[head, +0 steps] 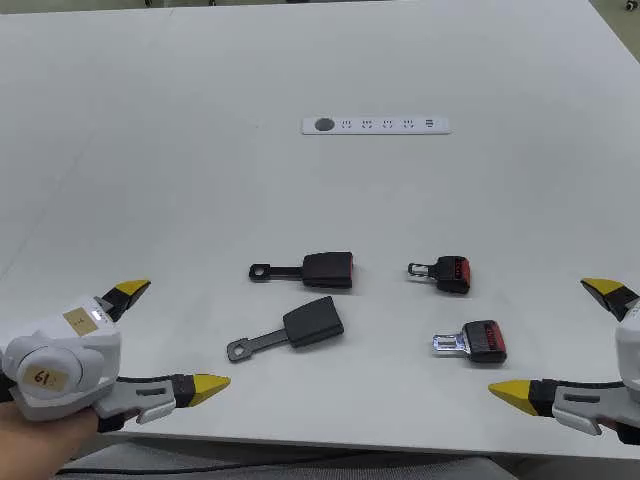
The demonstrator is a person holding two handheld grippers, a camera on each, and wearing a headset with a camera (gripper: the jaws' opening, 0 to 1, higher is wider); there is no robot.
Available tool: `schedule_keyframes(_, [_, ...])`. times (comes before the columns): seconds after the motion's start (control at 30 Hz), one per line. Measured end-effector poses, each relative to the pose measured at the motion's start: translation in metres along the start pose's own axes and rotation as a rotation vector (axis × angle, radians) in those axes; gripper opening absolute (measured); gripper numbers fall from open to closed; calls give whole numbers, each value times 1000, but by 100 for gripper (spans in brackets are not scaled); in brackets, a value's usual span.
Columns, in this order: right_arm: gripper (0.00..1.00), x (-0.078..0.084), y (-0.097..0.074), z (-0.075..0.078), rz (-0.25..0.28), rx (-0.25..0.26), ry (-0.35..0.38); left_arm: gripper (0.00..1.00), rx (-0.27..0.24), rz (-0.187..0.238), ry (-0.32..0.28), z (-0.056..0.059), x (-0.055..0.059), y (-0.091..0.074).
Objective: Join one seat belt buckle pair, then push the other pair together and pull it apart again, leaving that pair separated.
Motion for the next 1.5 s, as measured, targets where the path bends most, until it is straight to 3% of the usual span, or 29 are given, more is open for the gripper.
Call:
schedule_keyframes(0.8, [100,-1,2,-5,-10,-9,2,96,-1,-12,4,1,0,0])
schedule_keyframes(1.27, [100,-3,3,1,-35,8,-45,96,-1,-15,8,3,-2,0])
schedule_keyframes(1.5, [99,-5,1,3,-33,21,-50,96,5,-26,37,6,-1,1])
Point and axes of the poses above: the centre of the closed fingertips' face, and the gripper's own axes: y roughly forward along the fingers, z roughly to its right, x roughly out of its underside, the point moved 5 cm from there along -y, roughly backward along the fingers, and after that the axes turned 11 degrees about -z, right-handed, at the moved point
